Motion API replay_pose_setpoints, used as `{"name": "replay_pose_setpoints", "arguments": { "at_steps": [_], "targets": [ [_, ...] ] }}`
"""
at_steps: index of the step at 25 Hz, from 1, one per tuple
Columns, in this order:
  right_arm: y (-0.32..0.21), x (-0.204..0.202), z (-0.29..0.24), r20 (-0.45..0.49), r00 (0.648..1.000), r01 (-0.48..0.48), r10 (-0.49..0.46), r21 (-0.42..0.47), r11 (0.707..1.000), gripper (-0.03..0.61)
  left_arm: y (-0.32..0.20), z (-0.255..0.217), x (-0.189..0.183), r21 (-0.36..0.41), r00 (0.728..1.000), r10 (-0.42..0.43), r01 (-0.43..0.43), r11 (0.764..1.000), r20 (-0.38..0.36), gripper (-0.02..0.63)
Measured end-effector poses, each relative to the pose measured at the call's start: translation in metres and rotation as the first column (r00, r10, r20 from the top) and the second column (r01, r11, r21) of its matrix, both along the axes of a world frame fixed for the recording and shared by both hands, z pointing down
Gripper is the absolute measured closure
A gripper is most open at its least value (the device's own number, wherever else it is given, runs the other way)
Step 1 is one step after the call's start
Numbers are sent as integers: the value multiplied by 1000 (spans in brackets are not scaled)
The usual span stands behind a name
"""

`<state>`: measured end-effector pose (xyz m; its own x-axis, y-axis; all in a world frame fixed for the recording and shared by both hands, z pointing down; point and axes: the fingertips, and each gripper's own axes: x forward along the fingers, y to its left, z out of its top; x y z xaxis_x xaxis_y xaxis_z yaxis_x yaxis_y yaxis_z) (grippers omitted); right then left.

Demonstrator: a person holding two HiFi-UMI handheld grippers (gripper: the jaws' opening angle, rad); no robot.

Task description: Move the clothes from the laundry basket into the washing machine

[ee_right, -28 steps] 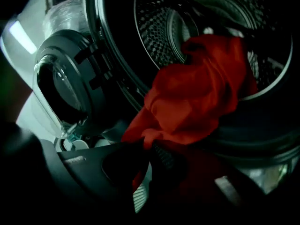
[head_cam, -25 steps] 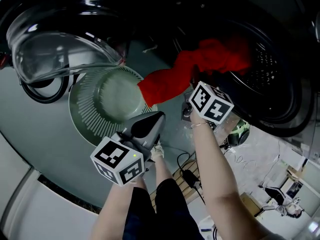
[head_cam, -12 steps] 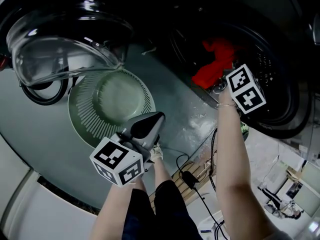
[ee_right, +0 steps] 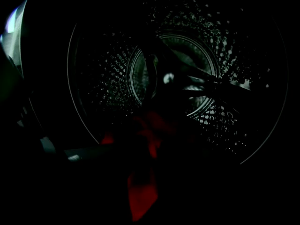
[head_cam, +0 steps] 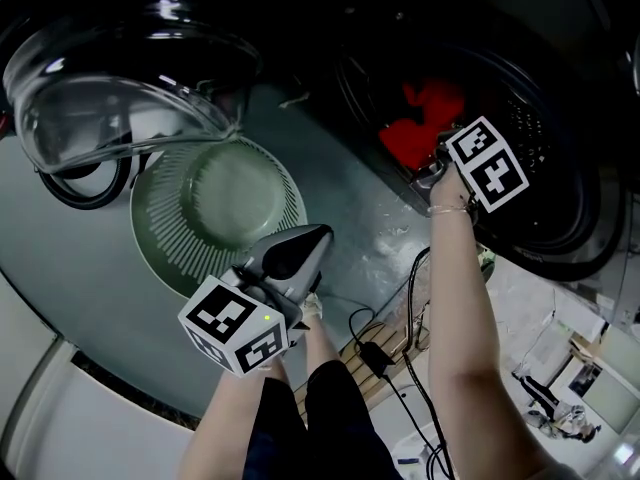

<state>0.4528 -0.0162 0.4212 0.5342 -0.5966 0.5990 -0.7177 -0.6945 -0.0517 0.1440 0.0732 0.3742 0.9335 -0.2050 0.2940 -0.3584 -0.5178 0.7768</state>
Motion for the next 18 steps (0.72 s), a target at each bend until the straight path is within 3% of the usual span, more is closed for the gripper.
{"name": "replay_pose_setpoints", "arguments": {
  "at_steps": [6, 7, 8, 9, 15, 18],
  "targets": [
    [25, -19, 0, 46, 998, 48, -48, 3, 999, 317, -2, -2, -1, -5, 1000, -5, 5, 1000, -3, 612],
    [28, -21, 1, 48, 997, 60, -60, 0, 998, 251, -1, -2, -1, -6, 1000, -4, 4, 1000, -3, 612],
    [29, -24, 4, 55, 995, 78, -78, 0, 997, 127, -1, -2, -1, -5, 1000, -1, 1, 1000, -3, 612],
    [31, -29, 7, 68, 993, 98, -97, 1, 995, 71, 0, -2, -1, -5, 1000, 2, -2, 1000, -2, 612],
    [42, -61, 60, 171, 967, 213, -189, -138, 967, 55, 2, 0, -2, -17, 1000, -6, 6, 1000, -3, 612],
    [34, -54, 76, 195, 962, 227, -190, -188, 956, 138, 3, -1, -1, -13, 1000, -2, 2, 1000, -7, 612]
  ]
}}
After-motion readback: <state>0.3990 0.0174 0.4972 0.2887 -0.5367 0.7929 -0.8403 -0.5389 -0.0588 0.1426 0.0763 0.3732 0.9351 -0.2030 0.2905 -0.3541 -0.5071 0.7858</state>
